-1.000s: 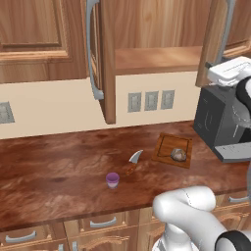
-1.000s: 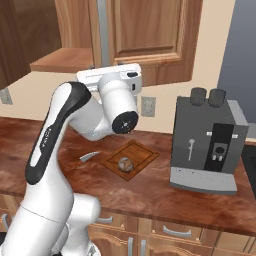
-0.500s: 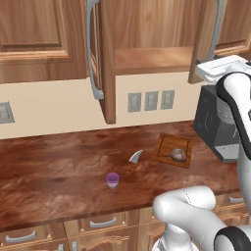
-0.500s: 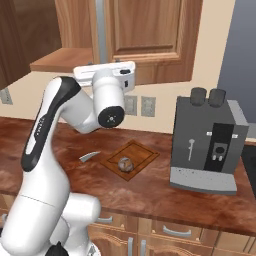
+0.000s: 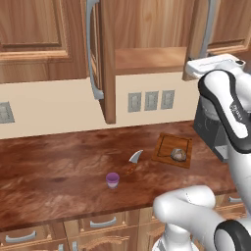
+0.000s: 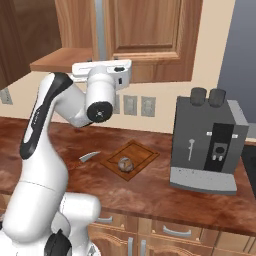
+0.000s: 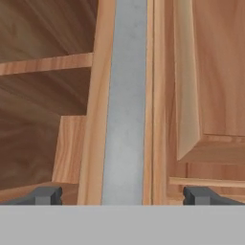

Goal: Pick the bread, place it on the cutting board, pick the jam, place it on the counter, and close the cabinet.

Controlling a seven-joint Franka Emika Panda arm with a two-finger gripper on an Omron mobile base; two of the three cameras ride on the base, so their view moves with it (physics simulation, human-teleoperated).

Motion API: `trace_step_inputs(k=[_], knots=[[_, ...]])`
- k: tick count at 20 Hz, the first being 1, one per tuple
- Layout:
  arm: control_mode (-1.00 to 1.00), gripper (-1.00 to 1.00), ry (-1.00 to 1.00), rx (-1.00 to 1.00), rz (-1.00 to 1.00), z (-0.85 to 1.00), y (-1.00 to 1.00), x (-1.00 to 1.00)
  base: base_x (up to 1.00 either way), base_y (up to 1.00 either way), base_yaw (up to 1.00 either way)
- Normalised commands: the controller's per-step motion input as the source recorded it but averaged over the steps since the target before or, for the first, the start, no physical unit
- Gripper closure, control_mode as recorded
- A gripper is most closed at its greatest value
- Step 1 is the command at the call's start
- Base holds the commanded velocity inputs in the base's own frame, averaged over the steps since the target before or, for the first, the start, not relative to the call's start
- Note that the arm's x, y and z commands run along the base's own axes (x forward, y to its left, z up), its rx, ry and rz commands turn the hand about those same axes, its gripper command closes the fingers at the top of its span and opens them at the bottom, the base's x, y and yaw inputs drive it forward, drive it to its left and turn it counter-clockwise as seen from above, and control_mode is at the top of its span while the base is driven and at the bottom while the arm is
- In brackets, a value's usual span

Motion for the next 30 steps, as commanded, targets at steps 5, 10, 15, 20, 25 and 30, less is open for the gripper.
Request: trace_step_inputs(k=[5,10,15,20,25,30], knots=[[-1.00,-1.00,0.00,0.00,-0.05,0.00,0.21,0.34,0.00,0.00,0.00],[-1.00,-1.00,0.00,0.00,-0.03,0.00,0.18,0.36,0.00,0.00,0.00],[-1.00,-1.00,0.00,0.00,-0.03,0.00,0.17,0.35,0.00,0.00,0.00],[-1.00,-1.00,0.00,0.00,-0.03,0.00,0.21,0.33,0.00,0.00,0.00],[-1.00,-1.00,0.00,0.00,-0.03,0.00,0.10,0.32,0.00,0.00,0.00],[-1.00,-1.00,0.00,0.00,-0.05,0.00,0.00,0.32,0.00,0.00,0.00]])
